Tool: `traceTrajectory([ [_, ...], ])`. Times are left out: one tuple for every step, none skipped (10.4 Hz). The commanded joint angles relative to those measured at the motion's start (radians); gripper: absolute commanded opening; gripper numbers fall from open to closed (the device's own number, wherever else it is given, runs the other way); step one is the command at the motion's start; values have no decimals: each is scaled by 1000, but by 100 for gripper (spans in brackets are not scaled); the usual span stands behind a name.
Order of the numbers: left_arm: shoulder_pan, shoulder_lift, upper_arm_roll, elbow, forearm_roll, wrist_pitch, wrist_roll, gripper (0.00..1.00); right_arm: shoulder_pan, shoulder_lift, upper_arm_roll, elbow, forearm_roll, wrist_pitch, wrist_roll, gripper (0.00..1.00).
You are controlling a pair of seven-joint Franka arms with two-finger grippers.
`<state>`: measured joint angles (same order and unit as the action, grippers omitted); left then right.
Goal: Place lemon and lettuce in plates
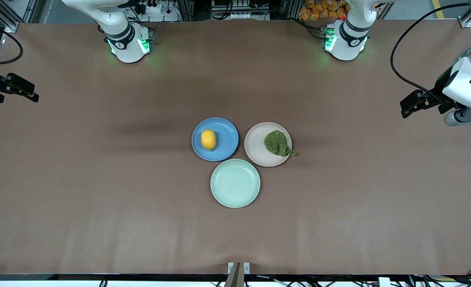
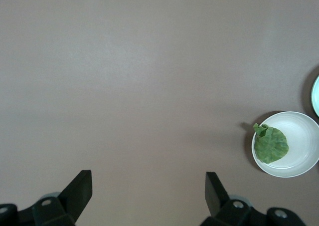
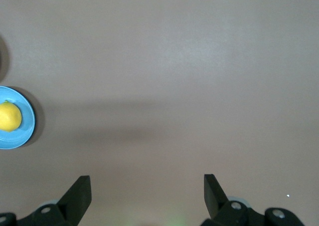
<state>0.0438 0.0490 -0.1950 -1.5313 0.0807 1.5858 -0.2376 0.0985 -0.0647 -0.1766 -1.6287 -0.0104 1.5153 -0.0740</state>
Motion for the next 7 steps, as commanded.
traceTrajectory([
  [-7,-23,14,-15,-27,-13,24,100,0,46,8,88,-29,-72,25,100],
  [-7,-24,12,-13,-30,-23,26,100,1,68,8,122,-28,-96,25,100],
  [-2,-24,15,-12,-89,-23,30,100,3,72,6,127,-28,-101,25,100],
  [-2,-24,23,-12,-128,-24,30,100,1,72,3,127,-28,-106,25,100],
  [-4,-23,22,-13,-125,-24,30,100,1,78,-1,127,-22,-116,25,100],
  [-4,-24,16,-12,-121,-26,29,100,0,80,-3,127,-17,-118,39,100],
  [-5,-26,16,-10,-115,-32,50,100,0,80,-3,127,-11,-124,65,100],
])
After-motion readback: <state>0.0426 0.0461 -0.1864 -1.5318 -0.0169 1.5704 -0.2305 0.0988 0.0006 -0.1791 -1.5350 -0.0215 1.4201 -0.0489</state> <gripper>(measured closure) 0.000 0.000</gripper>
